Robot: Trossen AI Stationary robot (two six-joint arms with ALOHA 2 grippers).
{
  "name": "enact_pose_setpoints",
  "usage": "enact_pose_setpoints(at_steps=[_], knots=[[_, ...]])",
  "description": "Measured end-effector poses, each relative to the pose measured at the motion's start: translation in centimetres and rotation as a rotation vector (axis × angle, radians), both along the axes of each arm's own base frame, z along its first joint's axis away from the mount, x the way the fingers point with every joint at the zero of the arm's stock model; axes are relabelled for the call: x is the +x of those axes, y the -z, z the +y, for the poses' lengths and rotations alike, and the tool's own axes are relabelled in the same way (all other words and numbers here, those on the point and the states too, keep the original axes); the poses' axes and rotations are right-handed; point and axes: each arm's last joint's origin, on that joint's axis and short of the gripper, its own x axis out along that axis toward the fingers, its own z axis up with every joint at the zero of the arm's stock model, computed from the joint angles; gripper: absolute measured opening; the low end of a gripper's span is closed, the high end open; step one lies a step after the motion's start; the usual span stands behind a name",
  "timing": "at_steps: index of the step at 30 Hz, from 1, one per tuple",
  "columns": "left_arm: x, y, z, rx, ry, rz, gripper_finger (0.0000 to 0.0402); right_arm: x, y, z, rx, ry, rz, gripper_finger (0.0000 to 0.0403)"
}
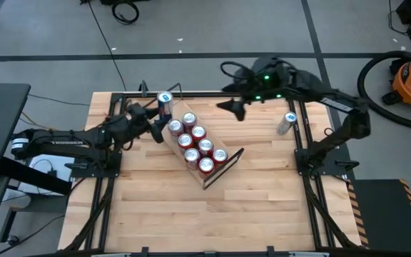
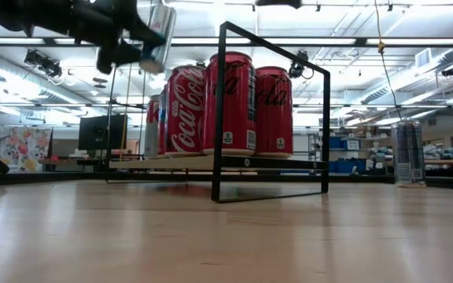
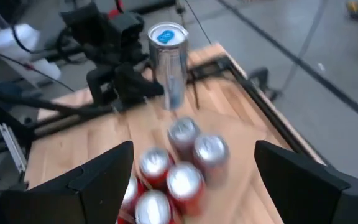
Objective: Place canned beverage on shelf
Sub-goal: Put the left blue soda can on the shelf
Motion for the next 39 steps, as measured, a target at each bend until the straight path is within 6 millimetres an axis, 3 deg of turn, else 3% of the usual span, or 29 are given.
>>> enact_pose_setpoints(at_steps=[5,9,16,25,39], knots=[[0.3,-0.9,-0.4,0.007,0.074,-0.104,0.0254,3.3,0.6,-0.7,-0.039,0.035,-0.096,0.0345],[1.2,-1.3,-1.1,0.015,0.119,-0.181,0.0254,5.9,2.4,-1.5,-0.041,0.117,-0.080,0.0346],[4.5,-2.4,-1.8,0.032,0.144,-0.098,0.0254,9.4,4.9,-2.2,-0.004,0.198,-0.109,0.0346],[7.4,-2.9,-1.6,0.024,0.136,0.007,0.0254,9.7,5.0,-2.2,0.000,0.221,-0.124,0.0346],[7.7,-2.9,-1.5,0.024,0.134,0.011,0.0254,9.8,4.9,-1.9,-0.009,0.193,-0.127,0.0345]])
